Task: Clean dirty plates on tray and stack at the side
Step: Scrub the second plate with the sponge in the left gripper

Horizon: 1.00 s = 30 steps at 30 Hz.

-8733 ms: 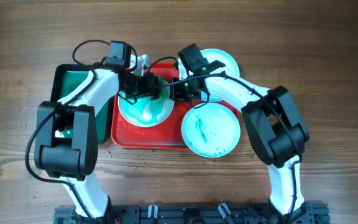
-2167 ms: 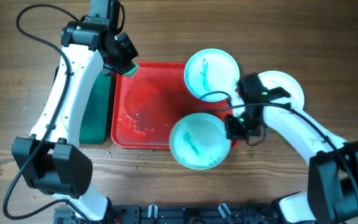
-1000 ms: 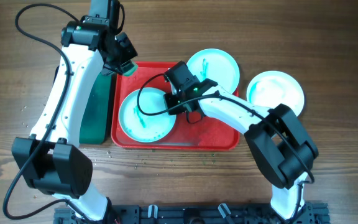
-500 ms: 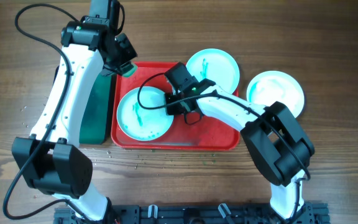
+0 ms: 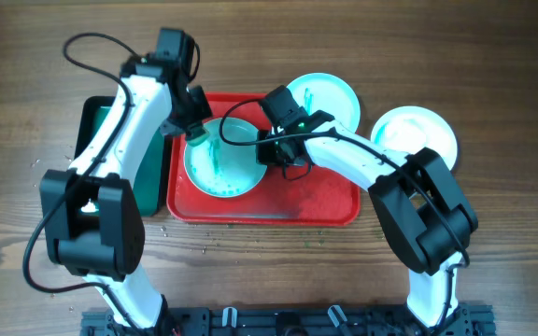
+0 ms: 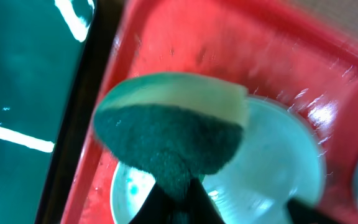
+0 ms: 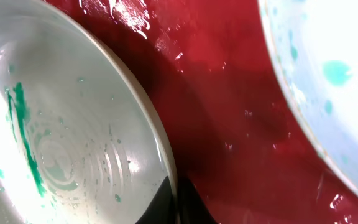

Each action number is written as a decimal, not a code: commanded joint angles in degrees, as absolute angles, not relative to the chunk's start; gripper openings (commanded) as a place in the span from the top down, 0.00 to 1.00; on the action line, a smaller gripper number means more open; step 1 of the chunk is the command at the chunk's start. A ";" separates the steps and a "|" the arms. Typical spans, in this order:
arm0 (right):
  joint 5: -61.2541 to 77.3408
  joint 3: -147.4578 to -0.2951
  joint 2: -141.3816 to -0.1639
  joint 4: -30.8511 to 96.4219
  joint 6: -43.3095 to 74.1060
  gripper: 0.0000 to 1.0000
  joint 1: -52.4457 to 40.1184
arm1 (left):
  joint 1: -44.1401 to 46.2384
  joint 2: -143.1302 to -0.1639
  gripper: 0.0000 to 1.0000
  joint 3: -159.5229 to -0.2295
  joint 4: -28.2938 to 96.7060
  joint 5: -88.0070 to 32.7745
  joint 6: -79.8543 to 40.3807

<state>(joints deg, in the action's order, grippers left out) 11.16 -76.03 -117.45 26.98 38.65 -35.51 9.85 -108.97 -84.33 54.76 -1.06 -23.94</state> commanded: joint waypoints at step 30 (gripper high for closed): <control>12.56 -76.18 -118.67 25.58 35.99 0.96 -34.83 | 12.99 -109.49 0.96 -60.88 30.35 9.52 -40.86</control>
<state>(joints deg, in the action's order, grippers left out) 11.38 -76.01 -117.71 25.19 36.58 -34.65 16.51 -106.91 -62.61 26.68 -5.10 -26.35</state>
